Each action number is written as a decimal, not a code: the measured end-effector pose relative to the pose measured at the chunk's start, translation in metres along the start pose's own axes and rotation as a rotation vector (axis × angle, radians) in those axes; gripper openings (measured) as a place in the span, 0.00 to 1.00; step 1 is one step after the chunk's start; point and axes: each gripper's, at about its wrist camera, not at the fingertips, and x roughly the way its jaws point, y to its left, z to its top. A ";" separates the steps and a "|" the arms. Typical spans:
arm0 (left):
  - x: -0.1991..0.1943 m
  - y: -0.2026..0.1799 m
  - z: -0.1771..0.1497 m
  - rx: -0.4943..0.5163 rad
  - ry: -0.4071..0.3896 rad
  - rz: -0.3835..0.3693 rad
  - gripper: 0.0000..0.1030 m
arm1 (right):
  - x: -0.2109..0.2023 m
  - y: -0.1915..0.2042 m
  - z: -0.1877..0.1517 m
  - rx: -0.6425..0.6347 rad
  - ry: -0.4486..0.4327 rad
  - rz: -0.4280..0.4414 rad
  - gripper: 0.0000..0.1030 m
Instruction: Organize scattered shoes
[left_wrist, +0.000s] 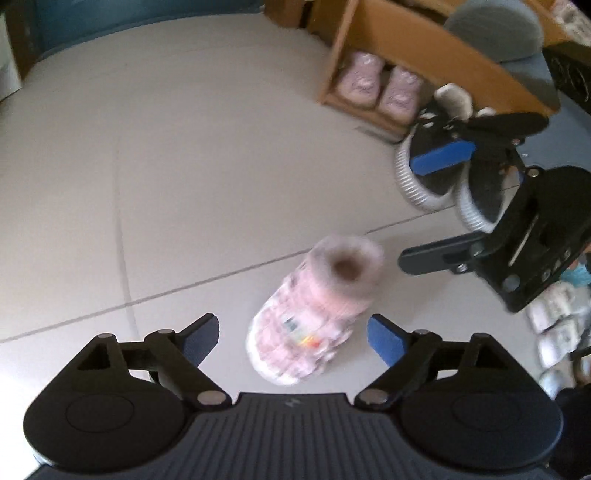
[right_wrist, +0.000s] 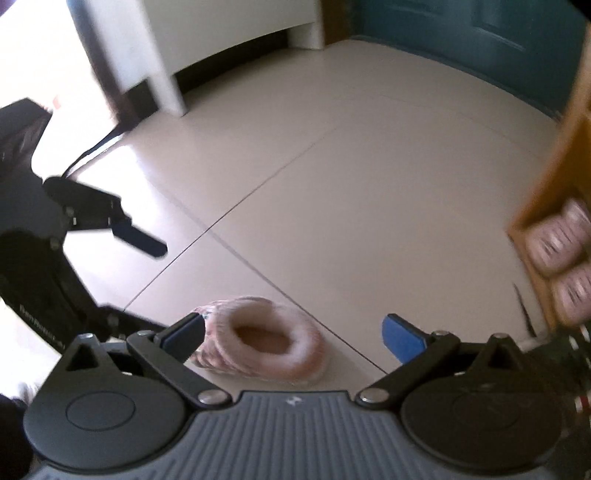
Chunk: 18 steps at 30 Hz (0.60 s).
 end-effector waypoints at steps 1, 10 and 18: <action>0.000 -0.001 -0.005 0.010 0.014 0.007 0.91 | 0.012 0.009 0.003 -0.042 0.012 -0.010 0.94; 0.000 -0.013 -0.027 0.110 0.077 0.006 0.94 | 0.063 0.030 0.003 -0.066 0.103 0.058 0.38; 0.009 -0.014 -0.027 0.114 0.110 0.004 0.95 | 0.057 0.025 0.000 -0.044 0.117 0.116 0.25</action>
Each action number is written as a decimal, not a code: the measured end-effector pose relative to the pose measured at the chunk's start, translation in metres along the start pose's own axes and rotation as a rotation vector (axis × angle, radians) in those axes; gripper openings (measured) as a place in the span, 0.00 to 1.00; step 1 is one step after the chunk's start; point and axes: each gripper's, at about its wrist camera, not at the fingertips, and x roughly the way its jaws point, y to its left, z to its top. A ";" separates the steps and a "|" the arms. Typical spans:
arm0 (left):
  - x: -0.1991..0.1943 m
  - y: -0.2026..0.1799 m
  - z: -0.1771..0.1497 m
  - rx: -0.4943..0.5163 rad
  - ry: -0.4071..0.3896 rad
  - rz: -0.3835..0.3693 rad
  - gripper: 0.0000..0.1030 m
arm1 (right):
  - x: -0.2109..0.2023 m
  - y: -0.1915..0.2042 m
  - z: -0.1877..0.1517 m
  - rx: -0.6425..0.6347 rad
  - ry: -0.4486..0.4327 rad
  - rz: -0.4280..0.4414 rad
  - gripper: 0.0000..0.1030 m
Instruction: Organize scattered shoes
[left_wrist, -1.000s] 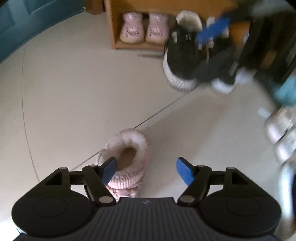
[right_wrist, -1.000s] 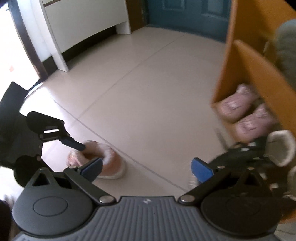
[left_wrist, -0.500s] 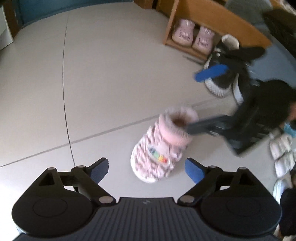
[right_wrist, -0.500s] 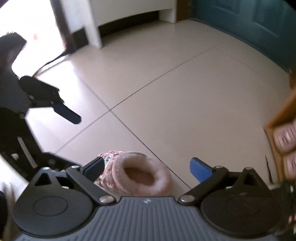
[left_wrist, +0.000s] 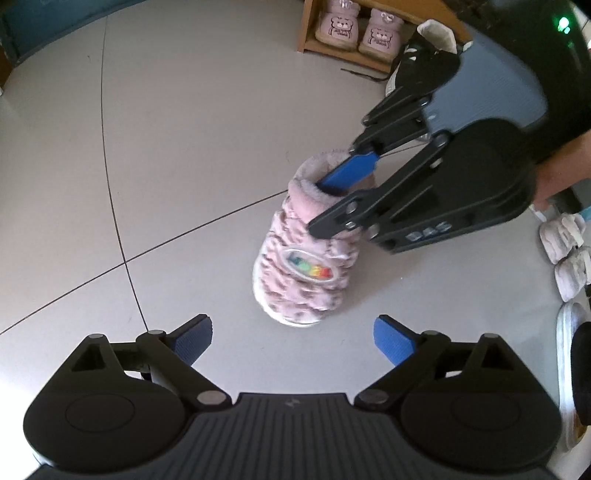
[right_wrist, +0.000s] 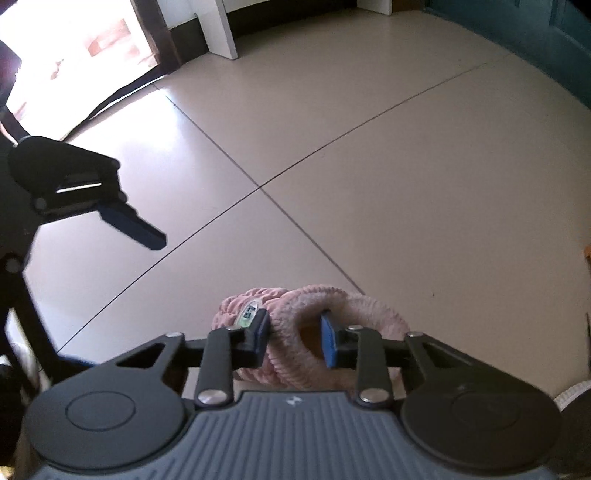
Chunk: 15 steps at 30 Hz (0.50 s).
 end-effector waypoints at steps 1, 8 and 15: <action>0.001 0.000 -0.001 0.001 0.004 -0.003 0.95 | -0.002 -0.002 -0.003 0.012 0.009 0.008 0.25; 0.005 -0.003 0.000 0.021 0.026 -0.007 0.95 | 0.000 0.003 -0.007 -0.009 -0.005 0.008 0.31; 0.014 -0.006 0.003 0.029 0.039 -0.006 0.95 | -0.009 0.008 -0.020 -0.056 -0.064 0.016 0.20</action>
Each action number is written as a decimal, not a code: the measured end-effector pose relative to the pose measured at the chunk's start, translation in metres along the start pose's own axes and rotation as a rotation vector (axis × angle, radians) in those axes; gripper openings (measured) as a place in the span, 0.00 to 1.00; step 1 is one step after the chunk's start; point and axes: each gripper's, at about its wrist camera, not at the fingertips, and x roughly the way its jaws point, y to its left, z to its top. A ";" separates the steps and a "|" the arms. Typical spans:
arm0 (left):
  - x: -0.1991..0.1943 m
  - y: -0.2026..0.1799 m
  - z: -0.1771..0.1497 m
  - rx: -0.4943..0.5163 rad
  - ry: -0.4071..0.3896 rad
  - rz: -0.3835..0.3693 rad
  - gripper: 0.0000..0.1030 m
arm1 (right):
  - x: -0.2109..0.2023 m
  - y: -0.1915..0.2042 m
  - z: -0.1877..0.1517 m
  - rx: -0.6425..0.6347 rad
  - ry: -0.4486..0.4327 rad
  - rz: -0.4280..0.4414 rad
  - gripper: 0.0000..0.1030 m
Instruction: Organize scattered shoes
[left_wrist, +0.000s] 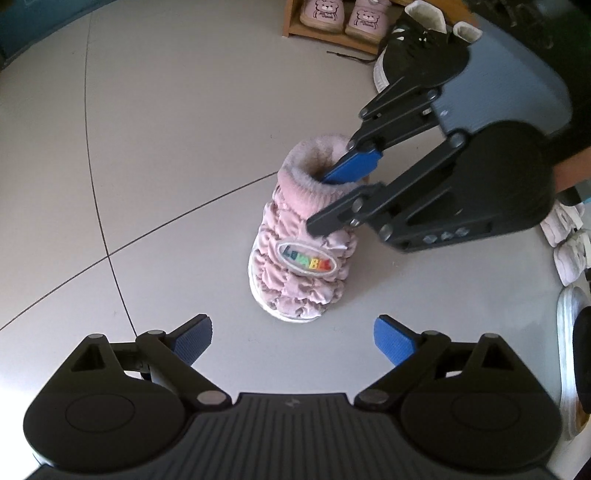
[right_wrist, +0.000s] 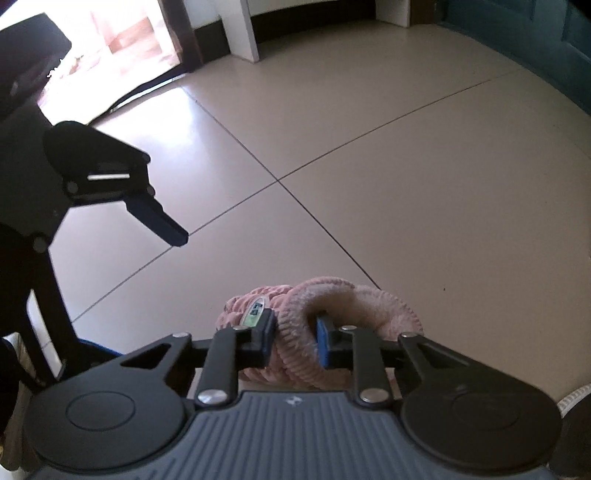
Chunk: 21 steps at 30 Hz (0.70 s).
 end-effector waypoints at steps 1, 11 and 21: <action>0.002 0.000 0.000 0.000 0.003 0.001 0.95 | -0.005 -0.003 -0.002 0.021 -0.008 0.007 0.19; 0.009 0.009 0.008 -0.019 -0.013 -0.006 0.95 | -0.088 -0.023 0.004 0.059 -0.197 -0.024 0.19; -0.001 -0.006 0.032 0.000 -0.135 -0.073 0.95 | -0.188 -0.013 0.015 -0.093 -0.428 -0.228 0.19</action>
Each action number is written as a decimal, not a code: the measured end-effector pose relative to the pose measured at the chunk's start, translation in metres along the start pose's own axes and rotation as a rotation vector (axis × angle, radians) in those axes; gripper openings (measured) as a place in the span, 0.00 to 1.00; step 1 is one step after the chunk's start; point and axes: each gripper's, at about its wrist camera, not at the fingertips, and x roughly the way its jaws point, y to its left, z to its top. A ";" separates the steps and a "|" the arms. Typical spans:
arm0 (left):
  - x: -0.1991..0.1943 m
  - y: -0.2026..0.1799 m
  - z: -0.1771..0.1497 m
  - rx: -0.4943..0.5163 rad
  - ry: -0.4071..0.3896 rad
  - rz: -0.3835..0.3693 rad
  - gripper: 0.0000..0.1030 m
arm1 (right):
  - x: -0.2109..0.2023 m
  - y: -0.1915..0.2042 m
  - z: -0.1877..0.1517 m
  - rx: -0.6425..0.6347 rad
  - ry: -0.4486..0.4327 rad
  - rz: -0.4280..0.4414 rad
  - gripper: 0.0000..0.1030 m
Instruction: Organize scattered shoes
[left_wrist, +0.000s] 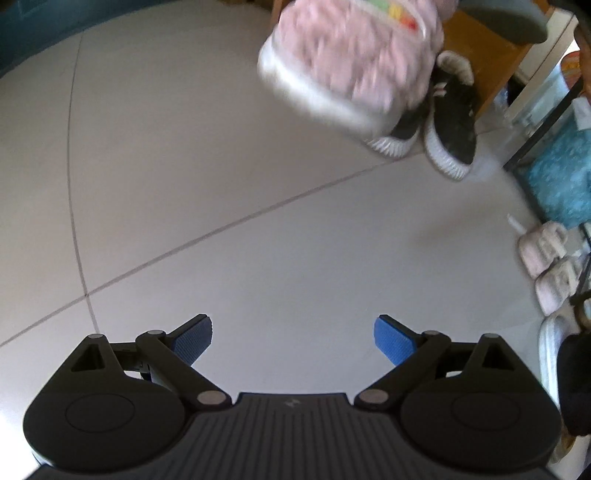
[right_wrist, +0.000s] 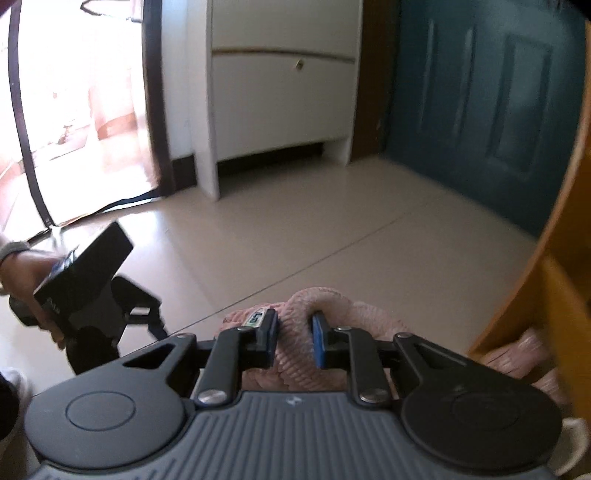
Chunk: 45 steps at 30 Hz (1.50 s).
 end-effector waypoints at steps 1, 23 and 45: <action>-0.002 -0.004 0.004 0.003 -0.023 -0.013 0.95 | -0.008 -0.004 0.005 -0.007 -0.017 -0.022 0.19; -0.014 -0.074 0.032 0.073 -0.117 -0.135 1.00 | -0.135 -0.122 0.104 0.054 -0.153 -0.428 0.21; 0.010 -0.059 0.004 0.062 -0.017 -0.092 1.00 | 0.150 -0.062 -0.093 0.410 0.458 -0.128 0.27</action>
